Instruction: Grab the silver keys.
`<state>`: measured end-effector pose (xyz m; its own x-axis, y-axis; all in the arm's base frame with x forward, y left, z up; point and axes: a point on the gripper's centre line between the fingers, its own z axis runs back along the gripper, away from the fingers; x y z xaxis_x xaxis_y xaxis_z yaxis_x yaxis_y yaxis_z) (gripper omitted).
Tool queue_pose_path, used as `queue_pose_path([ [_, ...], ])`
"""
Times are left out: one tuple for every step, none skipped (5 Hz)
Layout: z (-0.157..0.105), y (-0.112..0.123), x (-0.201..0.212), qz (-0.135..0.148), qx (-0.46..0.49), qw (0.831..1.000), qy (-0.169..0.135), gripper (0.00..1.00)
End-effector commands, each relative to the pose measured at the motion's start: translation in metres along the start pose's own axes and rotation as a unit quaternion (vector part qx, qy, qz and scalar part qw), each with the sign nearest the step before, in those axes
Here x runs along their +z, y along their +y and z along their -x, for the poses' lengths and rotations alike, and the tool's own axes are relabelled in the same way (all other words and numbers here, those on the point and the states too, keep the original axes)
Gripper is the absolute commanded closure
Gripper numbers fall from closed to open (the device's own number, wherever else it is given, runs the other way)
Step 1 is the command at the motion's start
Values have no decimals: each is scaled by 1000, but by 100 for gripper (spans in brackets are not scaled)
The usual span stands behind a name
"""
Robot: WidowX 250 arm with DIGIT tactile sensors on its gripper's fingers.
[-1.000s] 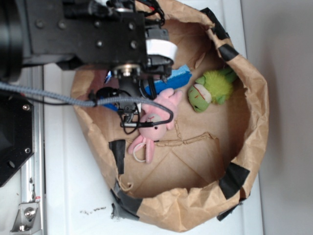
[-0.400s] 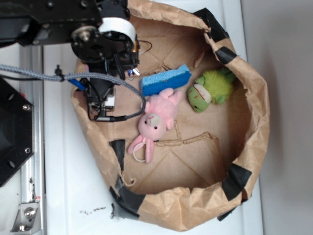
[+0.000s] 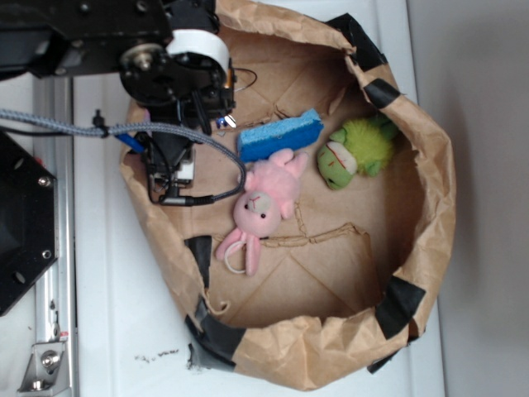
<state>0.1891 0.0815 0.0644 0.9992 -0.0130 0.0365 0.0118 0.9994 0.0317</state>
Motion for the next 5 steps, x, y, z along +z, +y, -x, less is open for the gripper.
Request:
queue_pose_path([
  [3,11,7,-8,21,1000,-9,0],
  [-3,21,9,-3,16,1000,-22,0],
  [-6,25,8,0,27,999,-35,0],
  [-12,21,5,-5,43,998,-46,0],
  [-18,18,5,-13,52,998,-44,0],
])
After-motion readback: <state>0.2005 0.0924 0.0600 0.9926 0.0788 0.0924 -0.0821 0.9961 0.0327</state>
